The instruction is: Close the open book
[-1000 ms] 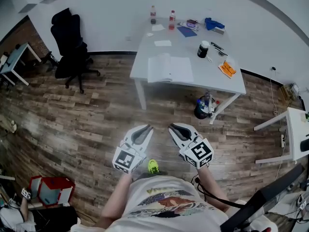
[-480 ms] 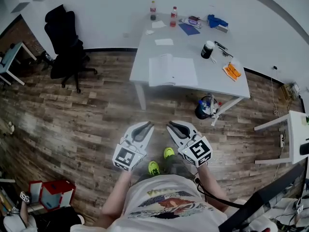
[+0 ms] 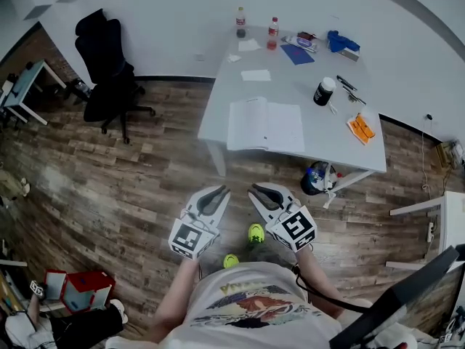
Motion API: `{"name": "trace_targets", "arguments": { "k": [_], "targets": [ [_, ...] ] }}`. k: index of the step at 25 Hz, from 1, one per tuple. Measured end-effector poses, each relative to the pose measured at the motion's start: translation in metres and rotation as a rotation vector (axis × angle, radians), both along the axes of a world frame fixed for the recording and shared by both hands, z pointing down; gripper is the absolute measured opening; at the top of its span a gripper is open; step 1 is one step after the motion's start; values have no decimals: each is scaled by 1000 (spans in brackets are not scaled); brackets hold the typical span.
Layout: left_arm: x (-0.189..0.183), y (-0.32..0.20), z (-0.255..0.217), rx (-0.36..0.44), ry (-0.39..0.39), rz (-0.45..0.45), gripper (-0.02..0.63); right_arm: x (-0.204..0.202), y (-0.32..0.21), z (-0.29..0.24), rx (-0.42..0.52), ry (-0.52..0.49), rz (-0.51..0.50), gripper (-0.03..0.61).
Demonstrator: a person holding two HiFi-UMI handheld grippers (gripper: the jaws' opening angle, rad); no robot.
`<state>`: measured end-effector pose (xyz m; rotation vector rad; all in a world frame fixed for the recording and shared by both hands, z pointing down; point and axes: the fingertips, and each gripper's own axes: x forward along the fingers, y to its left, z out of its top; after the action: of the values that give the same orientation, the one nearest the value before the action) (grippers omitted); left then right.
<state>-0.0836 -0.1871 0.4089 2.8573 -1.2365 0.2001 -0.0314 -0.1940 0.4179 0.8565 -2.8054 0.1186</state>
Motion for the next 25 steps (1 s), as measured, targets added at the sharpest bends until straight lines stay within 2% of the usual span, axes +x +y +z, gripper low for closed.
{"name": "trace_targets", "arguments": {
  "k": [7, 11, 15, 20, 25],
  "targets": [
    [39, -69, 4, 45, -49, -11, 31, 18, -66, -1, -5, -41, -81, 40],
    [53, -96, 19, 25, -56, -30, 31, 24, -86, 16, -29, -30, -121, 45],
    [65, -111, 39, -16, -80, -6, 31, 31, -104, 31, -55, -24, -108, 97],
    [69, -135, 66, -35, -94, 11, 31, 32, -128, 61, -76, 10, -75, 119],
    [57, -162, 97, -34, -113, 22, 31, 19, -154, 90, -67, 58, -32, 136]
  ]
}}
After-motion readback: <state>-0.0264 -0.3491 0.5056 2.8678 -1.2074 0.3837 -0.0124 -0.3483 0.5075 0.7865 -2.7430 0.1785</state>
